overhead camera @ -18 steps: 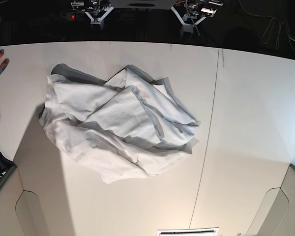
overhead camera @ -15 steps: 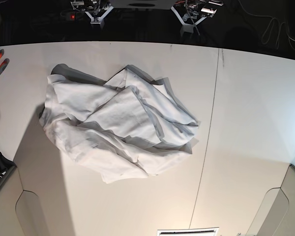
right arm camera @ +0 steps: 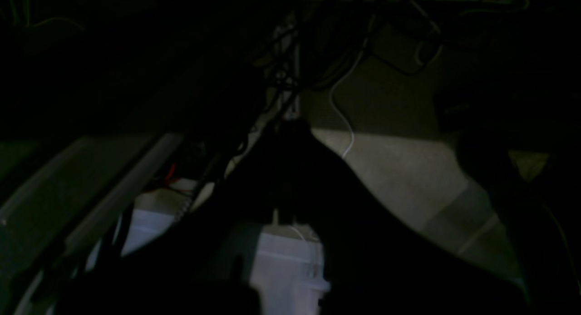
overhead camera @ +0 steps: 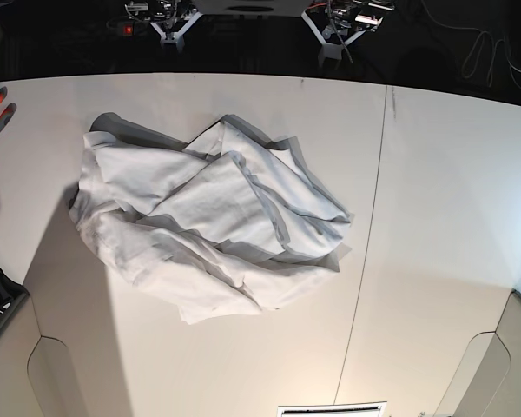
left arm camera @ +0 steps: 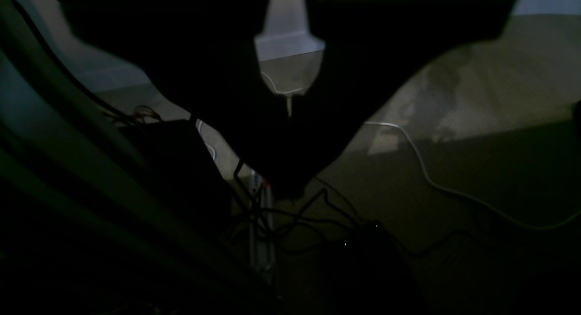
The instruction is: Layout the t-shirt on the table in an organized manner, then fold the t-shirt properly
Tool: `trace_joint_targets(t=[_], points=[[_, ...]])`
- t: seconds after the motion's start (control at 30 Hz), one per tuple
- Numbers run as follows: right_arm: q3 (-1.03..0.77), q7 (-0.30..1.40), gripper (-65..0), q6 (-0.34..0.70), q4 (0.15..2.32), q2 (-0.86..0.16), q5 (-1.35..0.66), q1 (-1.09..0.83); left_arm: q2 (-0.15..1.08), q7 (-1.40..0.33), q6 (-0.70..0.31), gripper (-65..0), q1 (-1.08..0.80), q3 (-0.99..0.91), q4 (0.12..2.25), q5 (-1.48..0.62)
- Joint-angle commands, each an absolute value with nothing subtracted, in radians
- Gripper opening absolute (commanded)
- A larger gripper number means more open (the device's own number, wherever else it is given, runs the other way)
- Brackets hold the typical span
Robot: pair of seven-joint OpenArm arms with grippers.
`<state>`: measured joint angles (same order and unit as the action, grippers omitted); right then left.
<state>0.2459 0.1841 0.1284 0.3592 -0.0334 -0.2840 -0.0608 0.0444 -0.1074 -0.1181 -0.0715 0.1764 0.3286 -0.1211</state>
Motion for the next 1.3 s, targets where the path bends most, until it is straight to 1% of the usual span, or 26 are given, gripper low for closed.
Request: trace_joint_targets(t=[0.0,0.17,0.23,0.47,0.7,0.87,1.1,1.27], points=[[0.244,0.183,-65.0,0.138,0.364,-0.036,-0.288,-0.062,0.042,-0.105,-0.125,-65.0,-0.072,0.176,0.336,-0.123],[0.243,0.183,-65.0,0.137,0.365,-0.036,-0.287,-0.064,0.047,-0.100,-0.125,-65.0,-0.083,0.176,0.339,-0.126],[0.243,0.184,-65.0,0.137,0.365,-0.037,-0.287,-0.073,0.056,-0.088,-0.125,-65.0,-0.104,0.176,0.357,-0.158],[0.244,0.183,-65.0,0.137,0.447,-0.051,-0.242,-0.165,0.123,-0.056,-0.125,-65.0,-0.228,0.175,0.513,-0.207],[0.243,0.183,-65.0,0.134,0.645,-0.097,-0.243,-0.321,0.179,-0.056,-0.124,-65.0,-0.357,0.175,0.677,-0.212],[0.243,0.183,-65.0,0.134,0.799,-0.140,-0.242,-0.448,0.223,-0.056,-0.125,-65.0,-0.464,0.175,0.808,-0.263],[0.214,0.183,-65.0,0.133,1.026,-0.186,-0.242,-0.625,0.299,-0.056,-0.125,-65.0,-0.618,0.175,1.062,-0.277],[0.163,0.184,-65.0,0.133,1.220,-0.215,-0.242,-0.761,0.378,-0.061,-0.125,-65.0,-0.740,0.175,1.277,-0.277]])
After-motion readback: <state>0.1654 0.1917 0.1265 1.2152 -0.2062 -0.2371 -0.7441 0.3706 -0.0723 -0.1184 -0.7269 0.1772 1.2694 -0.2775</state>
